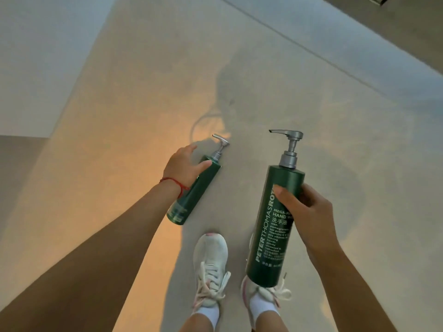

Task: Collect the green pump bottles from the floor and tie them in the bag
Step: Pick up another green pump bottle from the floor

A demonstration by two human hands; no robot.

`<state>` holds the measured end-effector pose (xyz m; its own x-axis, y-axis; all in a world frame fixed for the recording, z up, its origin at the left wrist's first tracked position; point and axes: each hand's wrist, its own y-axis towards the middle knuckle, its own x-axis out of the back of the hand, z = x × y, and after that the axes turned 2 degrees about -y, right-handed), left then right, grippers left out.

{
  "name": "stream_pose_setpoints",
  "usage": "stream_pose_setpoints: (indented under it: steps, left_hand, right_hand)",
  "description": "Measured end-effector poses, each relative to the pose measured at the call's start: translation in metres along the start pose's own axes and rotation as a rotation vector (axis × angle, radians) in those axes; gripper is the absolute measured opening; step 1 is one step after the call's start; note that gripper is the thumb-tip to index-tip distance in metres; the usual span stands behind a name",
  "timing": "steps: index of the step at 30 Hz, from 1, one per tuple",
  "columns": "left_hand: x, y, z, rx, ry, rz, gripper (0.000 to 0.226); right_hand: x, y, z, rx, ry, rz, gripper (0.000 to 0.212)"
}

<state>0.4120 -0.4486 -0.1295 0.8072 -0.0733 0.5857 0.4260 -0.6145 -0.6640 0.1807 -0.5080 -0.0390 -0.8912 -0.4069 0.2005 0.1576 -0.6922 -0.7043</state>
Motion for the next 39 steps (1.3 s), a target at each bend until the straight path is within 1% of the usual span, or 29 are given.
stream_pose_setpoints:
  steps: [3, 6, 8, 10, 11, 14, 17, 20, 22, 25, 29, 31, 34, 39]
  left_hand:
    - [-0.025, 0.017, 0.024, 0.065, -0.017, 0.029, 0.07]
    - [-0.045, 0.024, 0.034, 0.011, 0.08, 0.038, 0.061]
    - [-0.052, 0.024, 0.037, -0.013, 0.091, 0.008, 0.055]
    - [-0.052, 0.024, 0.039, -0.003, 0.023, -0.025, 0.051]
    - [-0.049, 0.023, 0.041, 0.014, -0.023, -0.016, 0.052]
    - [-0.03, 0.01, 0.043, 0.075, -0.193, 0.08, 0.056]
    - [-0.004, -0.016, 0.032, 0.077, -0.352, 0.123, 0.043]
    - [0.03, -0.05, 0.009, 0.072, -0.482, 0.133, 0.032]
    - [0.055, -0.076, -0.012, 0.045, -0.544, 0.135, 0.029]
    - [0.093, -0.117, -0.049, -0.02, -0.56, 0.132, 0.029]
    - [0.14, -0.173, -0.1, -0.061, -0.642, 0.161, 0.025]
    - [0.163, -0.2, -0.125, -0.086, -0.67, 0.138, 0.022]
    - [0.193, -0.239, -0.156, -0.109, -0.712, 0.1, 0.027]
    - [0.233, -0.299, -0.206, -0.127, -0.71, 0.072, 0.028]
  right_hand:
    - [-0.003, 0.015, -0.027, -0.034, -0.024, 0.027, 0.015]
    - [-0.004, 0.024, -0.042, -0.053, -0.032, 0.042, 0.011]
    - [-0.005, 0.027, -0.047, -0.054, -0.053, 0.057, 0.013]
    - [-0.006, 0.029, -0.047, -0.054, -0.053, 0.061, 0.013]
    - [-0.005, 0.029, -0.045, -0.052, -0.047, 0.061, 0.011]
    - [-0.003, 0.022, -0.034, -0.042, -0.037, 0.058, 0.012]
    - [0.0, 0.007, -0.013, -0.018, -0.036, 0.048, 0.014]
    - [0.004, -0.016, 0.016, -0.015, -0.016, 0.038, 0.013]
    - [0.008, -0.035, 0.039, -0.019, 0.007, 0.033, 0.011]
    - [0.016, -0.068, 0.076, -0.006, 0.047, 0.026, 0.009]
    - [0.028, -0.121, 0.132, 0.029, 0.079, 0.04, 0.006]
    - [0.036, -0.148, 0.159, 0.052, 0.096, 0.047, 0.006]
    - [0.047, -0.188, 0.196, 0.082, 0.123, 0.047, 0.007]
    - [0.07, -0.252, 0.243, 0.129, 0.185, 0.011, 0.01]
